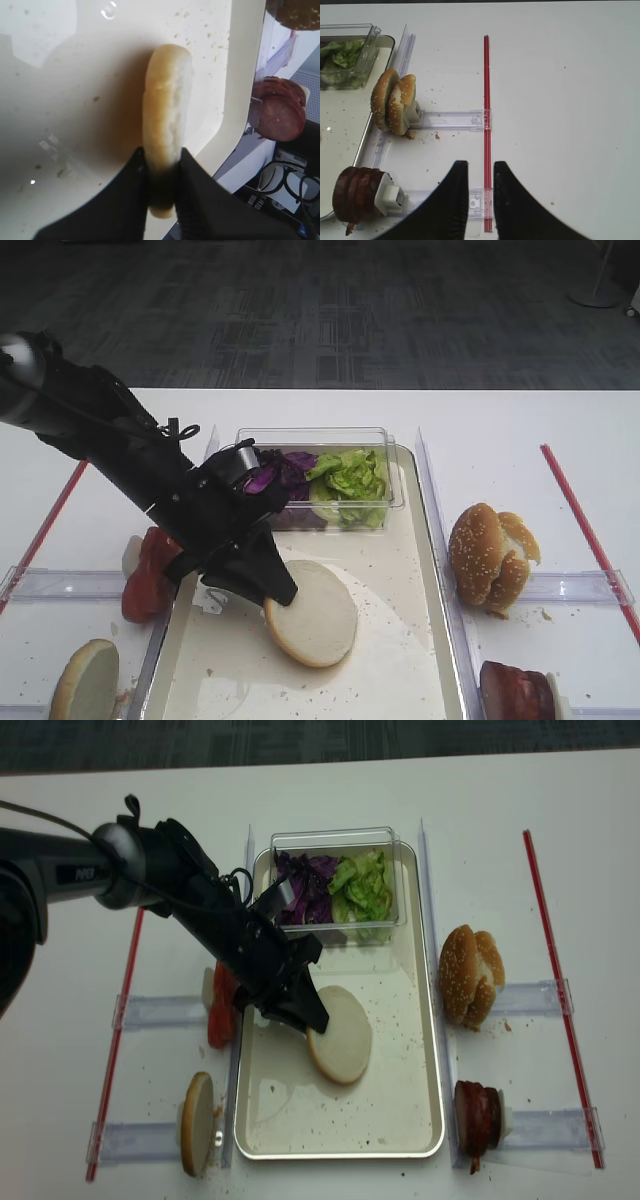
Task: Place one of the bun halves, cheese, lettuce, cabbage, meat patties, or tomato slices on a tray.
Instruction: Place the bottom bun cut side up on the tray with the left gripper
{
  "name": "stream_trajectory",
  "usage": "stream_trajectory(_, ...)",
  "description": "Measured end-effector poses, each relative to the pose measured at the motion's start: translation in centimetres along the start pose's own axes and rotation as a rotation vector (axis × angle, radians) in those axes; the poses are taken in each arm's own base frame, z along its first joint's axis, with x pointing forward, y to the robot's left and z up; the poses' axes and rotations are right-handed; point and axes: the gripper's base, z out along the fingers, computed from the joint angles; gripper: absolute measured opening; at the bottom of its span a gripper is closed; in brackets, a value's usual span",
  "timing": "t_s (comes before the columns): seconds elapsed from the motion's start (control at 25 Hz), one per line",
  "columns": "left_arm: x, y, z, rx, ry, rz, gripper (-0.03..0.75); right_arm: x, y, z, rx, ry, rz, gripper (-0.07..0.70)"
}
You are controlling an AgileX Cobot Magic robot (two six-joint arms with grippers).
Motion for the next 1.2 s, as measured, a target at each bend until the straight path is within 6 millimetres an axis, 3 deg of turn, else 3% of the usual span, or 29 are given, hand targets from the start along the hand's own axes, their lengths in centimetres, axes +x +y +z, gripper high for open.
stream_trajectory(0.24,0.03,0.04,0.00,-0.005,0.003,0.002,0.113,0.00,0.00,0.00,0.000,0.000,0.000,0.175)
stream_trajectory(0.6,0.11,0.21,0.00,-0.023,0.012,0.010,0.333,0.00,0.00,0.00,0.000,0.000,0.000,0.175)
stream_trajectory(0.88,0.13,0.28,-0.04,-0.034,0.018,0.037,0.375,0.00,0.00,0.00,0.000,0.000,0.000,0.175)
stream_trajectory(1.2,0.05,0.24,-0.11,-0.038,0.017,0.065,0.489,0.00,0.00,0.00,0.000,0.000,0.000,0.175)
